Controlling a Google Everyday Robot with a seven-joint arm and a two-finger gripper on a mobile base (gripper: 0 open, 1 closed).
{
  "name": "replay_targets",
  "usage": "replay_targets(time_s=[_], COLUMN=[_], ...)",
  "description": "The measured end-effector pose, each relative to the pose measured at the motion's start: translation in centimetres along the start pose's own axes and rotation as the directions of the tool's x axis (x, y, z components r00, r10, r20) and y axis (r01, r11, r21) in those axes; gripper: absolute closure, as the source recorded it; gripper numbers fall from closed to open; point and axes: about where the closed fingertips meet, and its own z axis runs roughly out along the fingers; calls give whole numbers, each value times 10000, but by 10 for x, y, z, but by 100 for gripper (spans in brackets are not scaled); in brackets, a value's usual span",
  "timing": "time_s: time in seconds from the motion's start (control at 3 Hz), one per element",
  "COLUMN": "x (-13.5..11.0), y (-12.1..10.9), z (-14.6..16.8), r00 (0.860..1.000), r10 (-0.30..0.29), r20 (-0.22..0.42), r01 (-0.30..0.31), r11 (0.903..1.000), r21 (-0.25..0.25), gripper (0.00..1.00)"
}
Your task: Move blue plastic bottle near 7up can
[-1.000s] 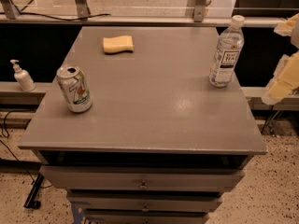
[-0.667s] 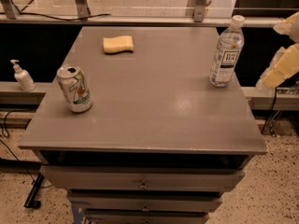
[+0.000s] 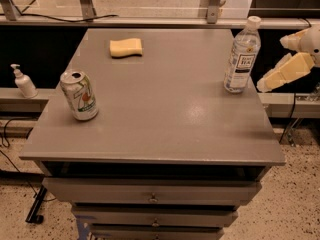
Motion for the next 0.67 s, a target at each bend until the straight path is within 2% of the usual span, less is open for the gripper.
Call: replay_targets(time_s=[0.33,0.67], x=[-1,-11], y=[-16,-32], z=[11,24], r00=[9872,9589], r10=[432,455], r20=[1536,2801], r01=[-425,-416], r11=[9991,9989], r21=[-77,-200], gripper=[0,0])
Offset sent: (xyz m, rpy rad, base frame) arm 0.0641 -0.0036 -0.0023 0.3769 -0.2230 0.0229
